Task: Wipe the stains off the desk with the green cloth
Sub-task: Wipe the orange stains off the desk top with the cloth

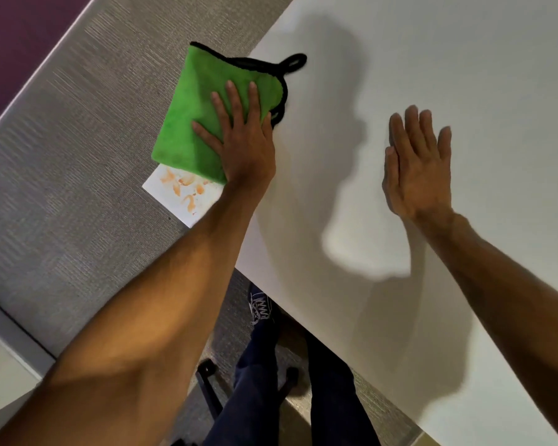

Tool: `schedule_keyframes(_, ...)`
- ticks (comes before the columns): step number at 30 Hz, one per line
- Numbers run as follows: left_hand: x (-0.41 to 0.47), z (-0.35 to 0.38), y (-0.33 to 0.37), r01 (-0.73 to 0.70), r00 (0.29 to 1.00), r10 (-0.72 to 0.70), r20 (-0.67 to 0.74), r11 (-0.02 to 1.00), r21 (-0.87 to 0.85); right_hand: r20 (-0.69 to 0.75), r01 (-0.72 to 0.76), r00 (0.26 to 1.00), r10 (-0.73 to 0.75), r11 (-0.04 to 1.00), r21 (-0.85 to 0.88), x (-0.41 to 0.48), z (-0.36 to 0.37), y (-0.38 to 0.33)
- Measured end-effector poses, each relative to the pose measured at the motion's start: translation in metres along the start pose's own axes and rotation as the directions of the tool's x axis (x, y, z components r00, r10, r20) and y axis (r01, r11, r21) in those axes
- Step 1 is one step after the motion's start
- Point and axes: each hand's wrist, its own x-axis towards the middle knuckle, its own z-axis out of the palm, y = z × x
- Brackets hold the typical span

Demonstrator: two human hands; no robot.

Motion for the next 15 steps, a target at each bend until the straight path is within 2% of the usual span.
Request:
schedule_keyframes(4, 0.03, -0.003, -0.002, -0.03, 1.0, 0.03, -0.001, 0.999, -0.011, -0.021, 0.107, 0.994, -0.107, 0.994, -0.016, 0.008, 0.003, 0.016)
schedule_keyframes(11, 0.04, 0.005, -0.009, -0.216, 0.976, 0.216, 0.011, 0.976, -0.005, -0.039, 0.069, 0.997, -0.07, 0.997, -0.027, 0.005, 0.006, 0.011)
schedule_keyframes(15, 0.024, 0.001, -0.013, -0.382, 0.924, 0.38, -0.04, 0.92, -0.088, -0.038, 0.065, 0.997, -0.066, 0.998, -0.017, 0.006, 0.004, 0.011)
